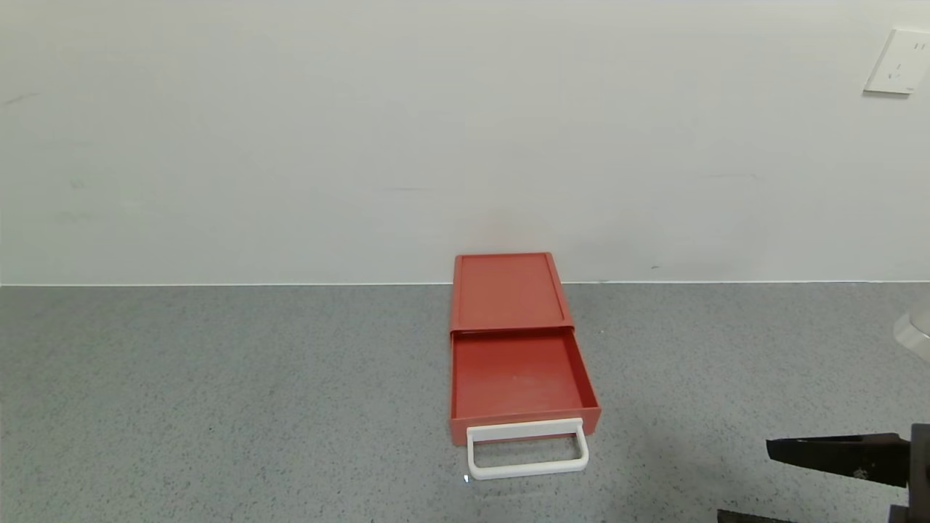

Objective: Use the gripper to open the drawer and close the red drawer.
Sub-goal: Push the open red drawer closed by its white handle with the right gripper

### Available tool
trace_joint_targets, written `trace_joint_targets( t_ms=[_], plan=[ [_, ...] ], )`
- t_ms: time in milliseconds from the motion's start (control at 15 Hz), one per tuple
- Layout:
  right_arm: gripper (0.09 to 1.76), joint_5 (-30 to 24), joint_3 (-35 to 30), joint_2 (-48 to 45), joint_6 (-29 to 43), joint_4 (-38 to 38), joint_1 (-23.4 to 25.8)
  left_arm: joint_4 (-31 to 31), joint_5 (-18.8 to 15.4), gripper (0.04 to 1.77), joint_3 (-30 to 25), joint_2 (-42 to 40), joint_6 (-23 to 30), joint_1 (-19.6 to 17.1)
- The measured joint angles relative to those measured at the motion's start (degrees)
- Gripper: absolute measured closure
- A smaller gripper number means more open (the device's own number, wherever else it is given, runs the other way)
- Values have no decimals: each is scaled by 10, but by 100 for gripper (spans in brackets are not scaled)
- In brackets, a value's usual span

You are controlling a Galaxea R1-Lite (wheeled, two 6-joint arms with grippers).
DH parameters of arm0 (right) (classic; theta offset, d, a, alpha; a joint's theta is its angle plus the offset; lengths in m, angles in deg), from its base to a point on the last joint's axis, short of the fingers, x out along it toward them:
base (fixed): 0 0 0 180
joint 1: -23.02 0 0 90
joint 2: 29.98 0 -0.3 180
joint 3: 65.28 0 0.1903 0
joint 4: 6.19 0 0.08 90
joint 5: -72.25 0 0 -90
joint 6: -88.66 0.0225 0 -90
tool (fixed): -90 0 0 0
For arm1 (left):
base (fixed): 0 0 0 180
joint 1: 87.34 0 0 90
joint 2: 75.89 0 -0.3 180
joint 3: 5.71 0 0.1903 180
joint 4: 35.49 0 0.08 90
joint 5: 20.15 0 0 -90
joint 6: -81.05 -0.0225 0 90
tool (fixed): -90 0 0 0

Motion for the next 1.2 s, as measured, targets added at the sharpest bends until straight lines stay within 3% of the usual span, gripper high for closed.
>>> trace_joint_targets(
  t_ms=[533,867,1200],
  plan=[
    [14,1,36,26,1,1,0,0,0,6,0,0,-1,0],
    [14,25,162,112,10,-75,4,0,0,6,0,0,-2,0],
    [14,94,304,242,98,-199,-20,1,1,6,0,0,-3,0]
  ],
)
